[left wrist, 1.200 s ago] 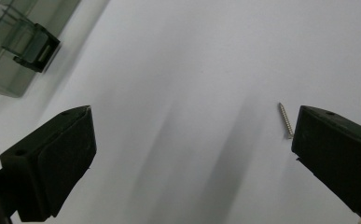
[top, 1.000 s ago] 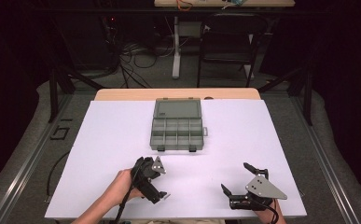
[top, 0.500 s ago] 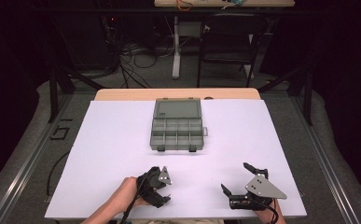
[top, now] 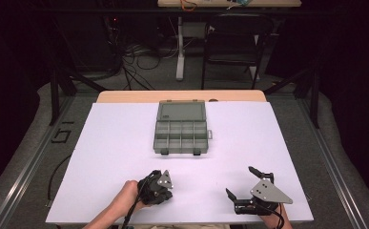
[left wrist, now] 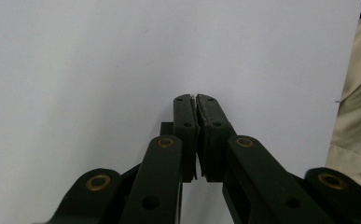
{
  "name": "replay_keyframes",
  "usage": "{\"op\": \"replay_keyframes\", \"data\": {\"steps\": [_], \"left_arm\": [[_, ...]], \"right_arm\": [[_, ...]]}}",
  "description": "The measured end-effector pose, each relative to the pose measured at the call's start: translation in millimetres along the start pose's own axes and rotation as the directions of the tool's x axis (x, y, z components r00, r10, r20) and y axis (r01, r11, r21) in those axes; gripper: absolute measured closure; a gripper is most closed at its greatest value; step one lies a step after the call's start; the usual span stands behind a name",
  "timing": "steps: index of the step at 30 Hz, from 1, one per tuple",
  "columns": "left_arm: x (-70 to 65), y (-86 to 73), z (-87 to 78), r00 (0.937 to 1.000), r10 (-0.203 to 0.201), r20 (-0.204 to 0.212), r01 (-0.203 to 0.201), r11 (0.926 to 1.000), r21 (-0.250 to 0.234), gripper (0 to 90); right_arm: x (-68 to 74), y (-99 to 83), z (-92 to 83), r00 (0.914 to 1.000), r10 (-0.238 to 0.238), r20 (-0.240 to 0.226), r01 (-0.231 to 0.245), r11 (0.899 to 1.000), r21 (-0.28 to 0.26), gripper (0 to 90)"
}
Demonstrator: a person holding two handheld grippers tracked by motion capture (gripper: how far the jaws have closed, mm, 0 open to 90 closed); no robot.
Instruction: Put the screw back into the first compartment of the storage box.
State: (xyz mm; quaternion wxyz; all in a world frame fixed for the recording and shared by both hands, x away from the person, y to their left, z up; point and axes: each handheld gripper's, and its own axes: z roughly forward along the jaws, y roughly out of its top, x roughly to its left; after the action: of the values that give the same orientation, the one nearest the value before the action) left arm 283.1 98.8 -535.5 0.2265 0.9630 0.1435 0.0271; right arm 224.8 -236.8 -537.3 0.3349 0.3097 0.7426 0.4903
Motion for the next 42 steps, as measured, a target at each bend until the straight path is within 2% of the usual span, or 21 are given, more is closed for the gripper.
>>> {"op": "replay_keyframes", "data": {"steps": [6,10,20,29,42], "left_arm": [[0.6,0.0,-1.8,1.0000,0.006,-0.005,-0.006,1.0000,-0.004,87.6],[3.7,0.4,-9.1,0.9998,-0.002,-0.019,0.002,0.9998,-0.017,87.6],[18.8,2.5,-23.5,0.9984,-0.024,-0.051,0.022,0.9990,-0.038,87.5],[37.9,4.1,-38.9,0.9945,-0.058,-0.088,0.053,0.9973,-0.050,87.5],[70.9,11.4,-56.8,0.9848,-0.104,-0.139,0.097,0.9938,-0.055,87.5]], "right_arm": [[-0.3,0.0,0.1,1.0000,0.000,-0.003,0.000,1.000,0.001,0.0],[-0.2,0.0,0.2,1.0000,-0.001,-0.004,0.001,1.000,0.002,0.0],[-0.5,-0.2,0.2,1.0000,-0.001,-0.003,0.001,1.000,0.001,0.0],[-0.4,-0.1,0.0,1.0000,0.000,0.001,0.000,1.000,0.000,0.0],[-0.4,-0.1,0.0,1.0000,-0.001,0.001,0.001,1.000,0.000,0.0]]}}
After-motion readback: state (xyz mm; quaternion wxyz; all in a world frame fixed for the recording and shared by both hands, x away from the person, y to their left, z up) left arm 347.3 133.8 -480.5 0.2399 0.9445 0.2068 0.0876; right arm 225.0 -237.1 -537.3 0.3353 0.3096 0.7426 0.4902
